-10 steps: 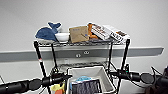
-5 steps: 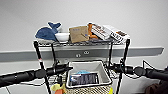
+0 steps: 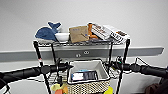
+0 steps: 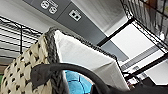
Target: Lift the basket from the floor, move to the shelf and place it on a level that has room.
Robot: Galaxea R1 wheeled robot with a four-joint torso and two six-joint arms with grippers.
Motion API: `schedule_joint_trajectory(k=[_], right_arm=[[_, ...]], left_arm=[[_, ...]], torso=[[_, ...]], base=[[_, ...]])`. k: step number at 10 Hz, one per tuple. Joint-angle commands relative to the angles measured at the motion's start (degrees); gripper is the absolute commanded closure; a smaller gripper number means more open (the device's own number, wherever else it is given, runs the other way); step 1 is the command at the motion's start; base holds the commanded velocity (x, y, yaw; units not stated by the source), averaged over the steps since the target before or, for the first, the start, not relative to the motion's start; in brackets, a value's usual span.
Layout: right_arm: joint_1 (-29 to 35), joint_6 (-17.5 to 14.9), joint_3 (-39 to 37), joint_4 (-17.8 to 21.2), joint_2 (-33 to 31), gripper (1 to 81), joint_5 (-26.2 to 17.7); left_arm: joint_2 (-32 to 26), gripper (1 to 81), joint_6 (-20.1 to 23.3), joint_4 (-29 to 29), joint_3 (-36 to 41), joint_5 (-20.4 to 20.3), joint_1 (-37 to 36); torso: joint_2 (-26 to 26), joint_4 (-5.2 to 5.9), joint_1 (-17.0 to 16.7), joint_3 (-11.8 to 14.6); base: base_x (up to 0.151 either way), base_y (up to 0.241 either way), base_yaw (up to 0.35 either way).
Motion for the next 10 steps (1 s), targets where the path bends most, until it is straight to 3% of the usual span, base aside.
schedule_joint_trajectory(k=[1, 10], right_arm=[[12.15, 0.37, -6.91, -0.95, 4.60, 81.1, 0.33], [15.77, 0.37, -25.90, -2.09, 15.76, 81.1, -2.13]], left_arm=[[5.13, 81.1, 0.65, 1.25, -7.03, -2.76, -11.74], [18.75, 81.1, 0.65, 3.00, -27.95, -1.44, -16.40]], torso=[[0.00, 0.00, 0.00, 0.00], [0.05, 0.00, 0.05, -0.06]], base=[[0.000, 0.000, 0.000], [0.000, 0.000, 0.000]])
